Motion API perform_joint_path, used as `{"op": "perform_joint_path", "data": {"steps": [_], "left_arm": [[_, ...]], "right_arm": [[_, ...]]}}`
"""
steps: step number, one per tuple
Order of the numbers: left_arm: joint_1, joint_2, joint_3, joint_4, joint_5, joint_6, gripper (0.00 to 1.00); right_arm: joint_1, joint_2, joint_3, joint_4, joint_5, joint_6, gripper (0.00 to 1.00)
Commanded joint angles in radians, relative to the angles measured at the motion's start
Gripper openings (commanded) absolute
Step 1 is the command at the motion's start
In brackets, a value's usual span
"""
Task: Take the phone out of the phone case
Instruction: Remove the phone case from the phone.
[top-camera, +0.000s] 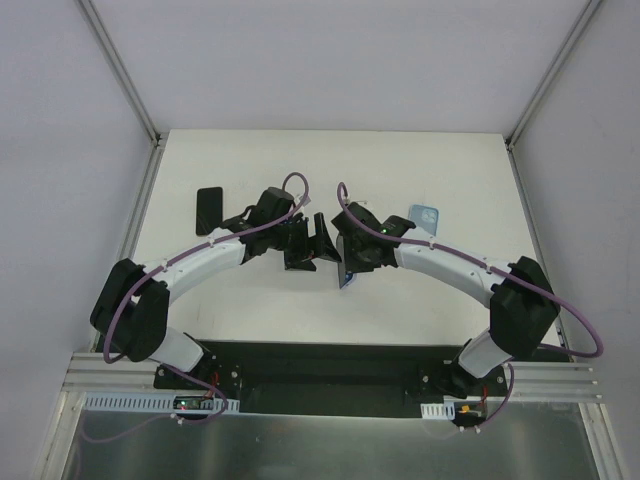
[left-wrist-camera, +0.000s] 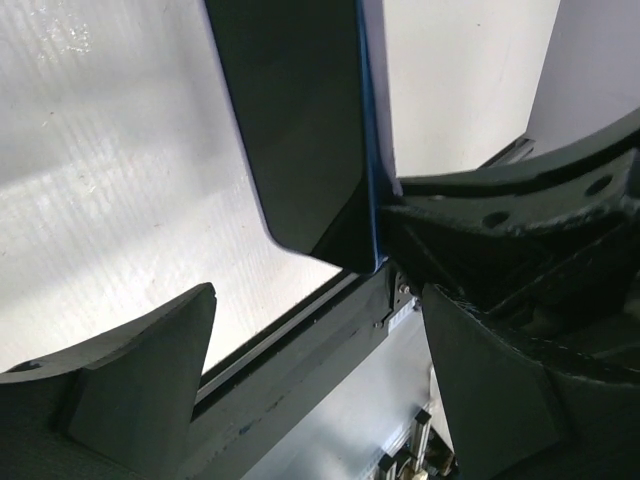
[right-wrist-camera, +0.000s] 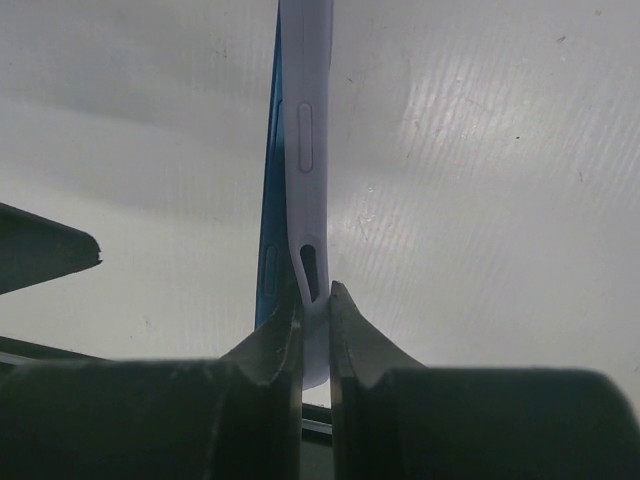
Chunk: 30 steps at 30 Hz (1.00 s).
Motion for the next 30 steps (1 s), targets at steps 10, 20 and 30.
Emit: {"op": "perform_joint_path", "data": {"steps": [10,20,30], "left_arm": [[-0.06,0.15,0.099,0.003,-0.069,0.009,0.74],[-0.061,0.157,0.087,0.002,-0.086,0.023,0.73],[-0.062,0.176,0.091,-0.031,-0.076,0.043,0.74]], "right_arm": [[0.05,0.023,0.081,0.04,0.01,0.009,0.01],[0.066,0.033,0.081,0.034,0.013,-0.008,0.01],[0.095,0.004,0.058,0.074,0.016,-0.183,0.01]]}}
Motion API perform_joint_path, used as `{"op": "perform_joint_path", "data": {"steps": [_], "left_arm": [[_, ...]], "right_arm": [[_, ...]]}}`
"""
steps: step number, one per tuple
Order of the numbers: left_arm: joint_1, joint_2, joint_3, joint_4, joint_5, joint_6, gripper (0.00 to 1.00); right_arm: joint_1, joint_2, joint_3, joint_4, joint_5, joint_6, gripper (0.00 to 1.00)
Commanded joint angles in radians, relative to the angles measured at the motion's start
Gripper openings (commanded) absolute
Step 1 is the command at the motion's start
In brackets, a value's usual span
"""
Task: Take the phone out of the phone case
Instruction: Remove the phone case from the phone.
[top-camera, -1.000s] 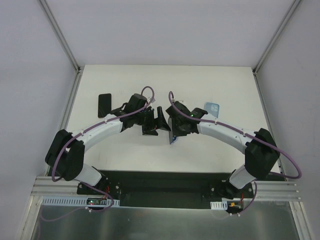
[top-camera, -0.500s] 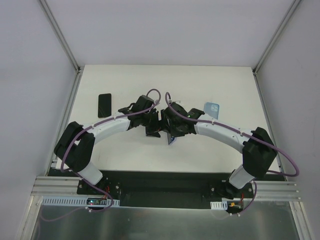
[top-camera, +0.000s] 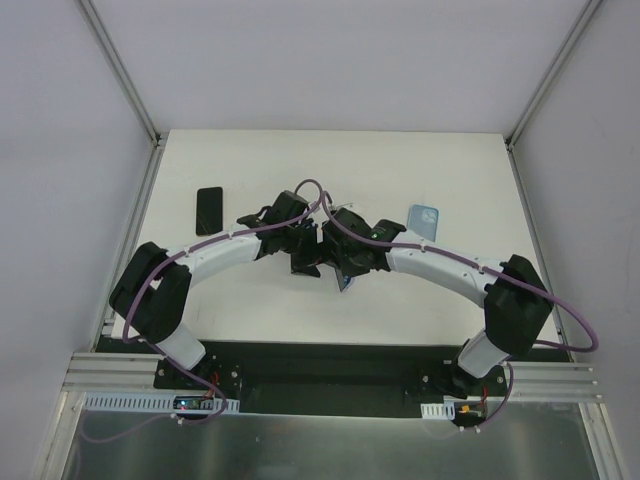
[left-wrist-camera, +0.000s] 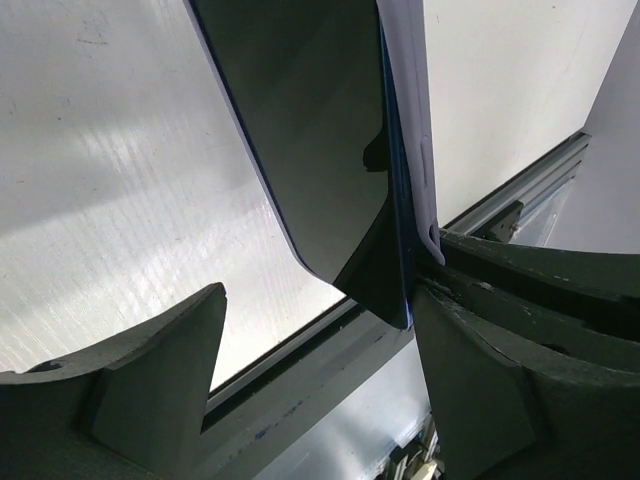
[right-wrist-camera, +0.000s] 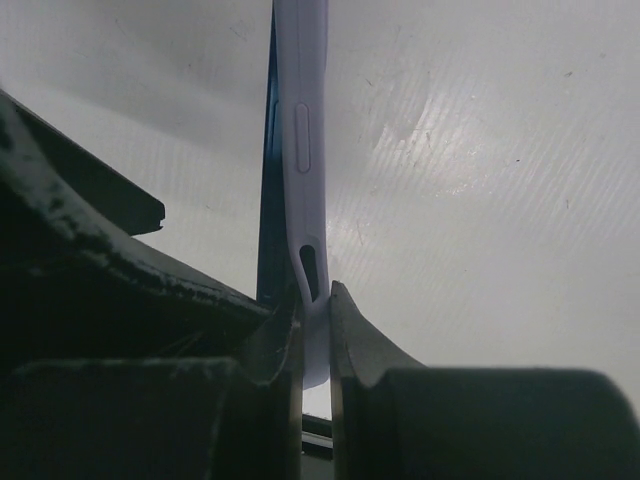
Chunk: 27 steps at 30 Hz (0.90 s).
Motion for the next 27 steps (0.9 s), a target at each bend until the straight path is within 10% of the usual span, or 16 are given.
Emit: {"op": "perform_joint_path", "data": {"steps": [1,27], "left_arm": [[-0.011,0.028,0.03,-0.01,-0.025,0.028,0.73],[0.071,-0.073,-0.23,0.18,-0.095,-0.164,0.71]], "right_arm": [[0.031,-0.035,0.043,0.072,-0.023,-0.111,0.01],[0.042,0.017,-0.085,0.256,-0.16,-0.035,0.01]]}}
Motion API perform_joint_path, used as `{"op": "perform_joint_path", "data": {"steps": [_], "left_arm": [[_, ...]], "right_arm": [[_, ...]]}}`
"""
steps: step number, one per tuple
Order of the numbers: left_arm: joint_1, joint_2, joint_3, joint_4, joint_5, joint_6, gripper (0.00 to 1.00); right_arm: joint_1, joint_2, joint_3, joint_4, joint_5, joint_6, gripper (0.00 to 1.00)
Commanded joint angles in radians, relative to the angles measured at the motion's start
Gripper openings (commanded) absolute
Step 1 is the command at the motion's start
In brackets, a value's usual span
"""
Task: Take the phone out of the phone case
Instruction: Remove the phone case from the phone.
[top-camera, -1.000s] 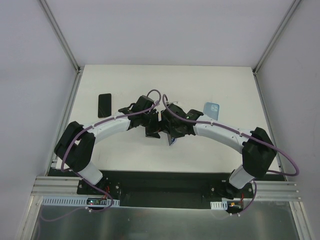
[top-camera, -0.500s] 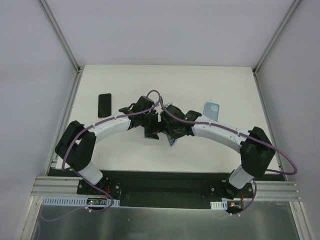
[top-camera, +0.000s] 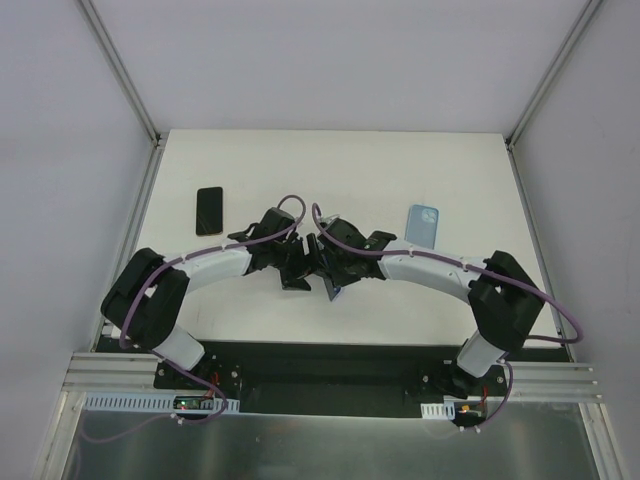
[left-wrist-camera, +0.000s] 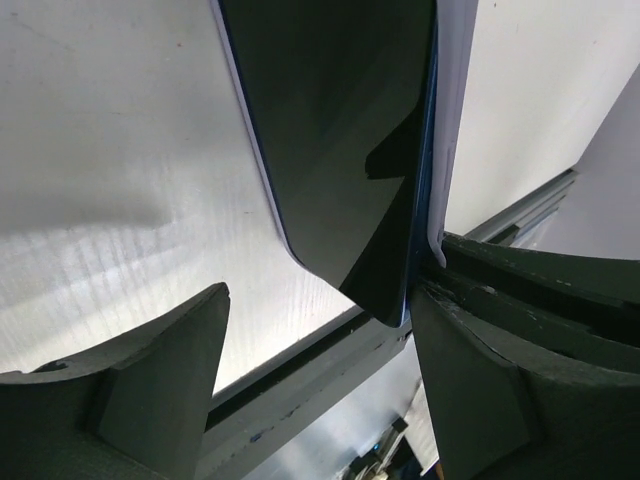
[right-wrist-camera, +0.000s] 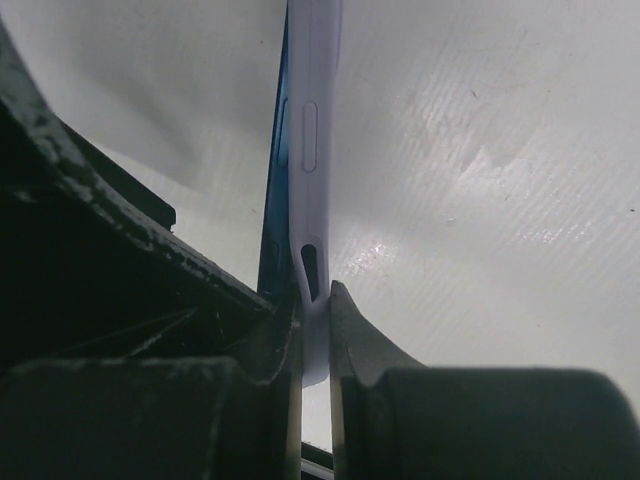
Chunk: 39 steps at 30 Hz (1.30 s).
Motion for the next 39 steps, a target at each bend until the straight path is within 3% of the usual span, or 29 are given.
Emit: {"op": "perform_joint_path", "data": {"steps": [1,10,17,25,30,35,39], "left_arm": [[0.032,-0.05,-0.063,0.082,-0.086,-0.068,0.71],[0.032,-0.153,-0.156,0.092,-0.092,-0.045,0.72],[0.036,-0.273,-0.268,0.159,-0.033,0.022,0.72],[0.018,-0.472,-0.38,0.242,-0.133,0.255,0.7],[0.013,-0.578,-0.419,0.282,-0.14,0.338,0.7],[-0.023,-0.57,-0.385,0.287,-0.126,0.352,0.7],[-0.06,-0.599,-0.365,0.294,-0.198,0.34,0.7]], "right_arm": [[0.021,-0.03,0.007,0.089,-0.055,0.083,0.01],[0.023,0.002,0.033,0.072,-0.105,0.359,0.01],[0.024,0.028,0.065,0.054,-0.123,0.445,0.01],[0.017,0.087,0.237,-0.204,-0.112,0.454,0.01],[0.011,0.185,0.436,-0.526,-0.031,0.523,0.01],[0.009,0.214,0.467,-0.569,-0.069,0.566,0.01],[0.006,0.226,0.482,-0.594,-0.095,0.588,0.01]]}}
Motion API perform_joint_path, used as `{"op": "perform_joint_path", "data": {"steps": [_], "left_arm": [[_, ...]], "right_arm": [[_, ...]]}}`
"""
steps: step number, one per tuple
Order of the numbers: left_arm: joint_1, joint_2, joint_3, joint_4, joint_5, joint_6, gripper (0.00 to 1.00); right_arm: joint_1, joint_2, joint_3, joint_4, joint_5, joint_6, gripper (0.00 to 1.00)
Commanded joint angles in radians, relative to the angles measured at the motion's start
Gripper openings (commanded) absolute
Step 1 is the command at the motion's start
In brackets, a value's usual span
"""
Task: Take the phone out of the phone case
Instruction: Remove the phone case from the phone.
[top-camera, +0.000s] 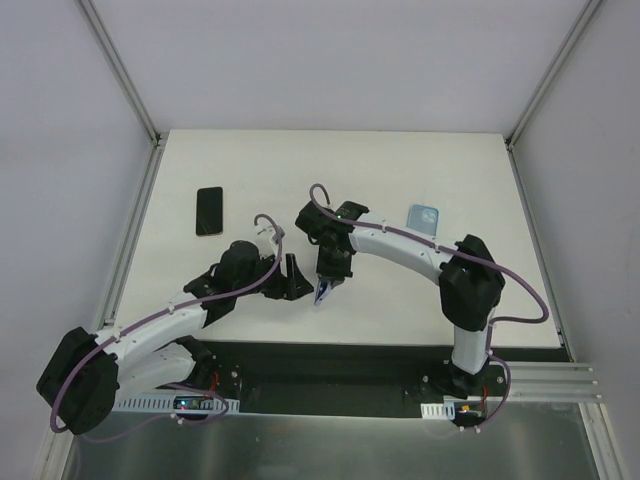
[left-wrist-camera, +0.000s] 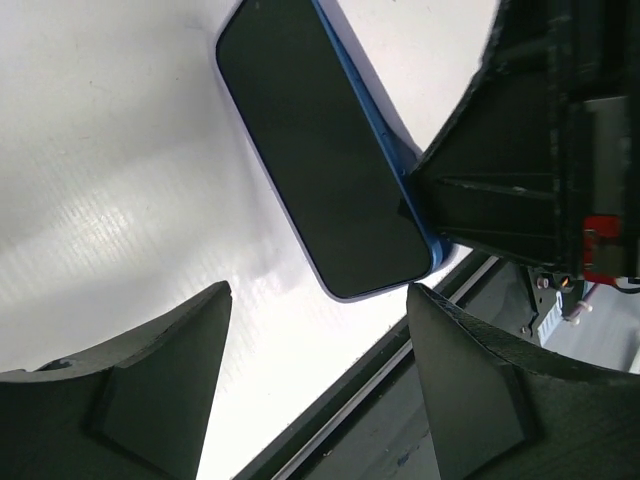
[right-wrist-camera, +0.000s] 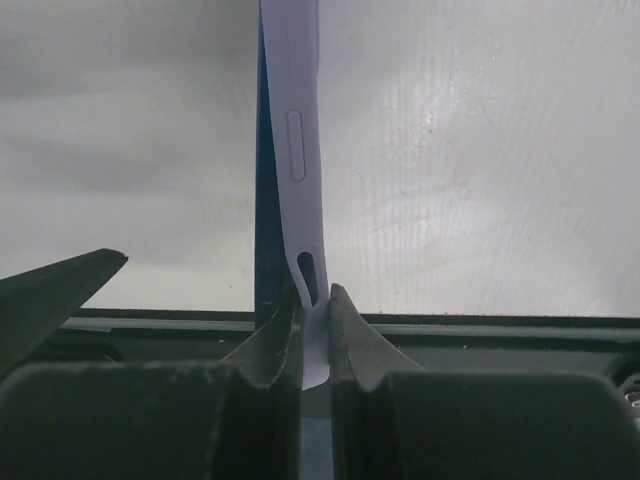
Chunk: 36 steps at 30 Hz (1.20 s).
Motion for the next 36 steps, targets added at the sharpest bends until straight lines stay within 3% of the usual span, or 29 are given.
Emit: {"op": "perform_joint_path", "data": {"steps": [1,12,22,36], "left_arm": [[-0.032,-0.037,0.048,0.051,-0.078,0.036,0.7],[-0.199,0.007,0.119,0.051,-0.249,0.108,0.65],[-0.206,-0.052,0.076,0.008,-0.388,0.135,0.58],[-0.204,-0.036,0.078,-0.019,-0.371,0.191,0.54]], "right_arm": [[-0.005,0.005,0.062,-0.105,-0.037,0.057,0.01],[-0.024,0.061,0.141,-0.144,-0.158,0.06,0.01],[-0.051,0.029,0.102,-0.12,-0.19,0.058,0.01],[-0.071,0.015,0.079,-0.091,-0.215,0.063,0.02]]}}
